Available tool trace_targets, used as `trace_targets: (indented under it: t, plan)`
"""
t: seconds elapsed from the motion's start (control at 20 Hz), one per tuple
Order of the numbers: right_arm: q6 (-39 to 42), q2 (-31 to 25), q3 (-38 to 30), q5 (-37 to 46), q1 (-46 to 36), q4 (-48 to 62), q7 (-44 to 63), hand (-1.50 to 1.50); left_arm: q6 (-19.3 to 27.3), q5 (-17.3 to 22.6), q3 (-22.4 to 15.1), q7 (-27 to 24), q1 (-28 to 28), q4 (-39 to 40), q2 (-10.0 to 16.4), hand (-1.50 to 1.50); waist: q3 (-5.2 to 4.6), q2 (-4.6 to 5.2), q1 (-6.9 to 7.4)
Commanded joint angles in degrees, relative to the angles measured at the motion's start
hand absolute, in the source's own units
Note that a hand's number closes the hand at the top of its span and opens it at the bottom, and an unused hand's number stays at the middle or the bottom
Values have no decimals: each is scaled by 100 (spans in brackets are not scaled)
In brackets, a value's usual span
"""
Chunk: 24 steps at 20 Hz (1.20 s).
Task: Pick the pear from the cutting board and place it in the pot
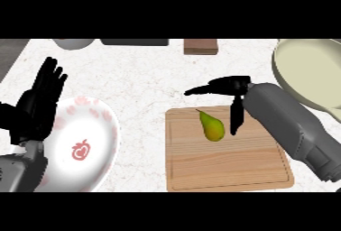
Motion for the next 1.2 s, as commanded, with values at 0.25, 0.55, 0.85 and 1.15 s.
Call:
trace_targets:
  t: [0.25,0.55,0.85,1.15]
  plan:
    - [352,220,-189,403,-90,617,-807,-150,63,-263,-82,7,225,-187,-308,0,0,1,-3]
    - [-277,574,-78,931,306,813,-841,-150,-205,-182,250,19,-180,319,-265,0,0,7,-42]
    - [-173,908,-248,1077,-99,1426,-1041,-150,-206,-400,190,-288,-205,472,-470,0,0,35,5]
    - [-1101,849,109,1594,516,1169,-1855,150,-273,-254,332,198,-13,-41,-336,0,3,10,7]
